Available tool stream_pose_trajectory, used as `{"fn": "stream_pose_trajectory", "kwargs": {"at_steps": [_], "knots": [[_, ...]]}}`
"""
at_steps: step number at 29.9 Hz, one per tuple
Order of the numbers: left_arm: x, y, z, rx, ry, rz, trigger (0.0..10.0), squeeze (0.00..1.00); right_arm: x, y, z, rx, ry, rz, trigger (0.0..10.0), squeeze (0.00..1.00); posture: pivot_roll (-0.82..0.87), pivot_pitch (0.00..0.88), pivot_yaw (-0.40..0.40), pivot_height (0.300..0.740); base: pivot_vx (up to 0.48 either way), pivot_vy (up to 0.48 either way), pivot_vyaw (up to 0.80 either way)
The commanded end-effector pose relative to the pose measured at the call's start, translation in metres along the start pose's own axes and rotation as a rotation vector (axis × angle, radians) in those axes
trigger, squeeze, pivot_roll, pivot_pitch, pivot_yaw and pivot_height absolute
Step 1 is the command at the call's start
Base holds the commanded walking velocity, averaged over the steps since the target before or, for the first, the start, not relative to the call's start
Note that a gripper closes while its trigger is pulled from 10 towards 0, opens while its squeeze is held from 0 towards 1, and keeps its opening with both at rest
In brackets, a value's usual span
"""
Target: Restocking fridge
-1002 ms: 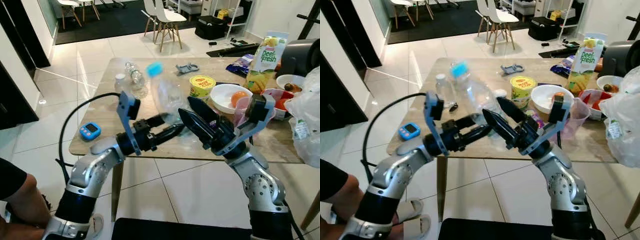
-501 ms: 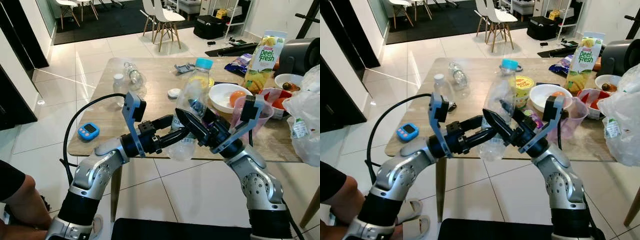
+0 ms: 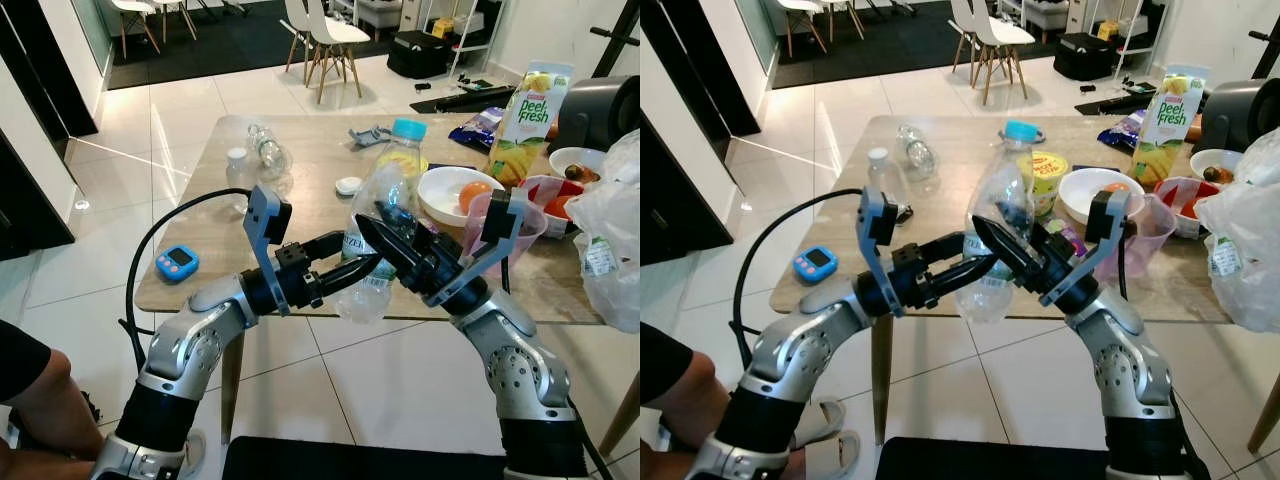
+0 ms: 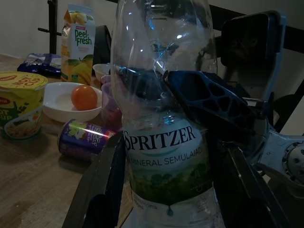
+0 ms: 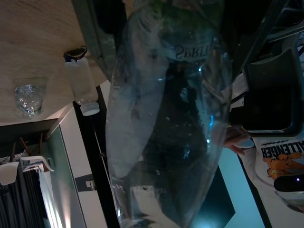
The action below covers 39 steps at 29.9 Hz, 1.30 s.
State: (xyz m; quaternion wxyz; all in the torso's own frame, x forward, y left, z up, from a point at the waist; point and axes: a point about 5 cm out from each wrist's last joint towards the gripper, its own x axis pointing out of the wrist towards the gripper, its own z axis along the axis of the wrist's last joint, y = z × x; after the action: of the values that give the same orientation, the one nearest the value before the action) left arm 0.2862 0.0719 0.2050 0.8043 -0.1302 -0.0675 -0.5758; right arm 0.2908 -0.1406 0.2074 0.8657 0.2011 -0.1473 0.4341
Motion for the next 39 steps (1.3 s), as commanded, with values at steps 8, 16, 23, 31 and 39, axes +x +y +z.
{"fn": "stream_pose_trajectory", "kwargs": {"at_steps": [8, 16, 23, 31, 39], "knots": [[-0.008, 0.004, 0.008, 0.009, -0.029, -0.004, 10.0, 0.2, 0.0, -0.002, -0.006, 0.019, 0.03, -0.031, 10.0, 0.0, 0.08, 0.035, 0.027, 0.74, 0.0, 0.0, 0.0], [-0.032, 0.009, 0.013, -0.013, -0.014, 0.005, 10.0, 1.0, -0.003, -0.013, -0.003, 0.012, 0.019, -0.099, 10.0, 0.0, 0.08, 0.036, 0.027, 0.74, 0.0, 0.0, 0.0], [-0.058, 0.011, 0.024, 0.004, 0.009, 0.018, 10.0, 1.0, -0.018, -0.024, 0.002, -0.091, 0.081, -0.124, 10.0, 0.0, 0.1, 0.039, 0.026, 0.74, 0.0, 0.0, 0.0], [-0.066, 0.011, 0.059, -0.026, -0.153, 0.023, 10.0, 1.0, -0.042, 0.002, 0.005, -0.128, 0.222, 0.147, 10.0, 0.0, 0.1, 0.038, 0.026, 0.74, 0.0, 0.0, 0.0], [-0.046, 0.006, 0.066, -0.024, -0.197, -0.02, 10.0, 0.0, -0.038, 0.027, -0.006, -0.095, 0.309, 0.322, 10.0, 0.0, 0.09, 0.035, 0.029, 0.74, 0.0, 0.0, 0.0]]}}
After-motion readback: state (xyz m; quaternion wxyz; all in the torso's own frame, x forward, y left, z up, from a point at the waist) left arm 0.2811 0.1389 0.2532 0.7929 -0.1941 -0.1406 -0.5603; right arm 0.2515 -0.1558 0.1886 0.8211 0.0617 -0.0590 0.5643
